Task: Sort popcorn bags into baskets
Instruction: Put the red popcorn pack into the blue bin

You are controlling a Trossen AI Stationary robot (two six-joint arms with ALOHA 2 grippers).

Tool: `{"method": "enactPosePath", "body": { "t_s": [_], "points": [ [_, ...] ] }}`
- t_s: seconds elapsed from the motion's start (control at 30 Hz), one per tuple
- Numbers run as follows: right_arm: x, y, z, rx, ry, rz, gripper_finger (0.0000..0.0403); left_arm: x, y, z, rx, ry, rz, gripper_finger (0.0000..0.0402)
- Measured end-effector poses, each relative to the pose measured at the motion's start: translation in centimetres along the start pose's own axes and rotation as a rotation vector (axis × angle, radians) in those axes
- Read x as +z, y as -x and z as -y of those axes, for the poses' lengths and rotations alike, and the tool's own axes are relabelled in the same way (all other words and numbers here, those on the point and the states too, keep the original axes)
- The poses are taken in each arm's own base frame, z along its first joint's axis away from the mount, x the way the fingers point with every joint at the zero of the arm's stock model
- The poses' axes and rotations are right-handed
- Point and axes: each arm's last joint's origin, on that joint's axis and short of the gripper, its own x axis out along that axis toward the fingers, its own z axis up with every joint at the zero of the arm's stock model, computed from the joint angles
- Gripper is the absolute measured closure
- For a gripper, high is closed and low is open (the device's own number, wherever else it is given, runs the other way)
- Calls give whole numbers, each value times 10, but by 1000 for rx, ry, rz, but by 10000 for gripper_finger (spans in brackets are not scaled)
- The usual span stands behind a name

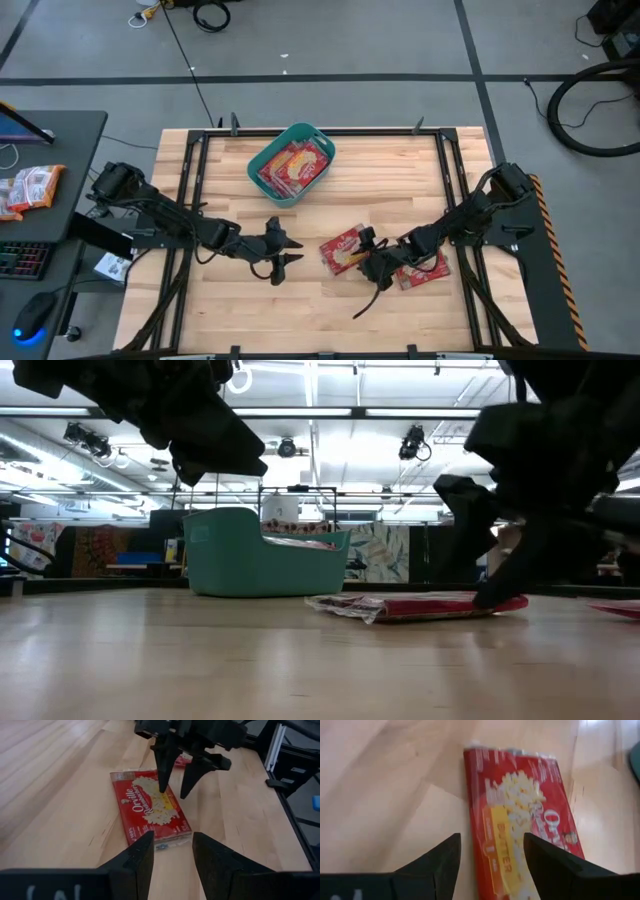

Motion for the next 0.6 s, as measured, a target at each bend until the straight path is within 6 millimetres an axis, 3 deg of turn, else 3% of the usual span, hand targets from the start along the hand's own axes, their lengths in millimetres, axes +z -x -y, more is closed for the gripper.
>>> {"method": "enactPosePath", "body": {
  "t_s": [0.4,0.6],
  "points": [
    [-18,-5,4,10,100,42,208,0,0,0,1,-2,0,260],
    [-18,-19,1,12,131,72,225,0,0,0,3,-4,-4,260]
  ]
}}
